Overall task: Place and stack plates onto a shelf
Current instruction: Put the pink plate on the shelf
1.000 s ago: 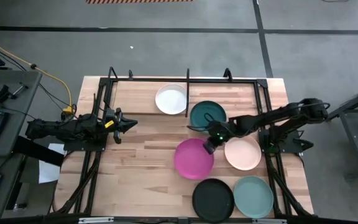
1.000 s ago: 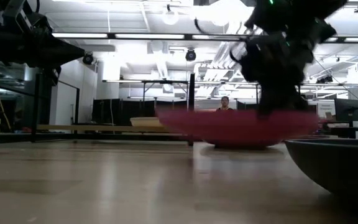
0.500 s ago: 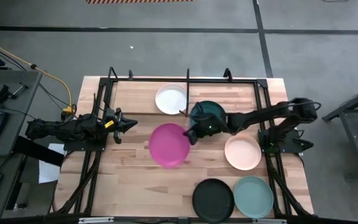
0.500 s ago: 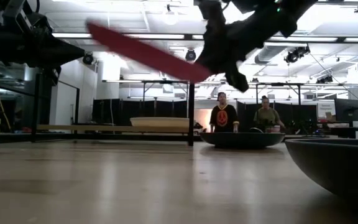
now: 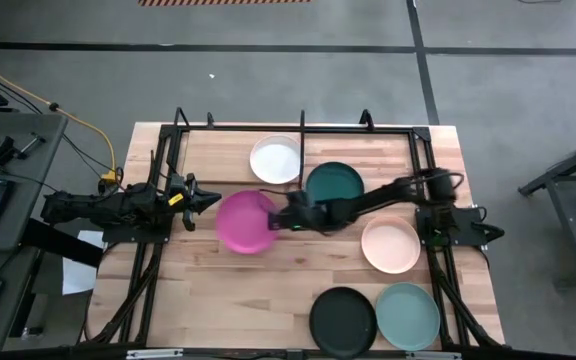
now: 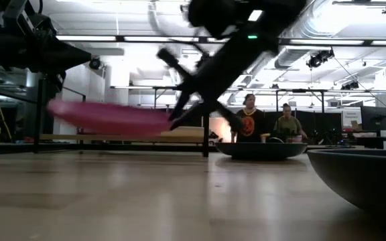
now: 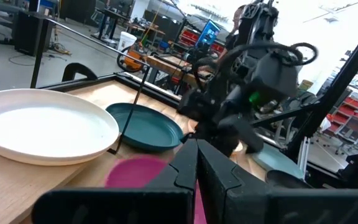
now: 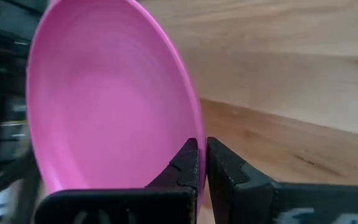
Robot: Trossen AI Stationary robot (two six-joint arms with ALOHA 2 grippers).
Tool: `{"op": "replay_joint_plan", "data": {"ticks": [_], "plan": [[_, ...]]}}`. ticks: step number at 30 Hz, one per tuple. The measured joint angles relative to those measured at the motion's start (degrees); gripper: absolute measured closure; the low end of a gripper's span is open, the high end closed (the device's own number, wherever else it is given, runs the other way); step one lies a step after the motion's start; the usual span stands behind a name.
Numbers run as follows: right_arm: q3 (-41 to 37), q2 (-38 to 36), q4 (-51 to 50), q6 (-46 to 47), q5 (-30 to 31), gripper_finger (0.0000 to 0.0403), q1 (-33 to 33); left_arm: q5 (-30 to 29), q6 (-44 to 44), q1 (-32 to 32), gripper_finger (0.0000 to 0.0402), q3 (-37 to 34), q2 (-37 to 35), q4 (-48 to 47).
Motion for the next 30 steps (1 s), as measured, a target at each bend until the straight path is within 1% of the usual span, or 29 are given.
{"op": "replay_joint_plan", "data": {"ticks": [3, 5, 10, 14, 18, 22, 25, 30], "plan": [[11.0, 5.9, -12.9, 2.5, 0.6, 0.0403, -0.8, 0.0, 0.0, 0.0, 0.0401, 0.0, 0.0, 0.0], [17.3, 9.4, -18.2, 5.0, 2.5, 0.0403, -1.2, 0.0, 0.0, 0.0, 0.0401, 0.0, 0.0, 0.0], [31.0, 16.2, -19.9, 6.0, 3.8, 0.0403, -3.1, 0.0, 0.0, 0.0, 0.0401, 0.0, 0.0, 0.0], [38.7, 20.8, -22.7, 6.4, 5.4, 0.0403, -5.0, 0.0, 0.0, 0.0, 0.0401, 0.0, 0.0, 0.0], [43.9, 23.7, -23.6, 9.9, 7.5, 0.0403, -8.1, 0.0, 0.0, 0.0, 0.0401, 0.0, 0.0, -0.1], [47.2, 25.7, -23.6, 12.0, 8.4, 0.0403, -11.0, 0.0, 0.0, 0.0, 0.0401, 0.0, 0.0, 0.0], [48.6, 26.1, -23.1, 12.5, 6.9, 0.0403, -12.5, 0.0, 0.0, 0.0, 0.0401, 0.0, 0.0, 0.0], [48.8, 26.1, -20.0, 12.5, 3.3, 0.0402, -14.3, 0.0, 0.0, 0.0, 0.0401, 0.0, 0.0, 0.0]]}}
